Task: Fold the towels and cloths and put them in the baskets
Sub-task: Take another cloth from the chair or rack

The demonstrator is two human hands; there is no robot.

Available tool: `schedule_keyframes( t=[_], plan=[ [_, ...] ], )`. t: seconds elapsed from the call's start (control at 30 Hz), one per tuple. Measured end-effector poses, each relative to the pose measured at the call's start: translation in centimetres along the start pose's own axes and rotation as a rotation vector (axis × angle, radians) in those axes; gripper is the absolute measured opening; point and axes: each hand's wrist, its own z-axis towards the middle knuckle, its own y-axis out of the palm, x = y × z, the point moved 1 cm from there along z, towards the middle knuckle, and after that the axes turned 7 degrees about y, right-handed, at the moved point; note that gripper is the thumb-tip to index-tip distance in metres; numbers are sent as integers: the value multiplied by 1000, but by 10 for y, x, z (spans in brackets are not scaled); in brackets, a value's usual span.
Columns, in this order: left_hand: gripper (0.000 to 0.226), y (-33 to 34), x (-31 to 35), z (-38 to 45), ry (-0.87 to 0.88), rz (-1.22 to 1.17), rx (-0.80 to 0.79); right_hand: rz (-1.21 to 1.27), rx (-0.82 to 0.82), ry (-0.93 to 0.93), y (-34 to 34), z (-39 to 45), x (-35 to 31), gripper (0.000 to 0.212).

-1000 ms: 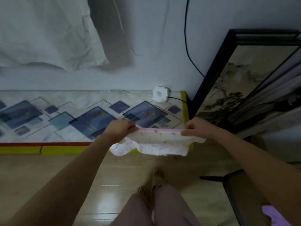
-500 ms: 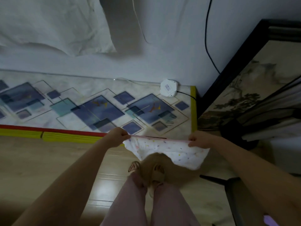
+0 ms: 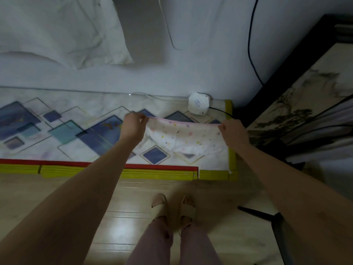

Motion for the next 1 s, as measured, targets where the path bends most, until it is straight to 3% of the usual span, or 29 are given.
schedule_keyframes(
  t=[0.17,0.23,0.4,0.57,0.7,0.87,1.0],
  plan=[
    [21,-12,-13,11,101,9,87,27,277,-157,-1,9,-4,23],
    [20,0,-26,10,90,5,64,9,298,-187,15,7,-1,19],
    [21,70,-67,0,0,22,-73,-174,151,-207,99,7,21,7],
    [26,161,-117,-10,-193,113,-337,-93,-104,8,214,10,59,30],
    [35,214,-139,-25,-346,183,-559,-124,-285,66,268,4,78,34],
    [35,257,-95,3,-303,53,-563,118,-178,156,268,41,105,28],
    [21,300,-34,33,-241,-142,-507,336,-76,216,257,97,131,26]
  ],
)
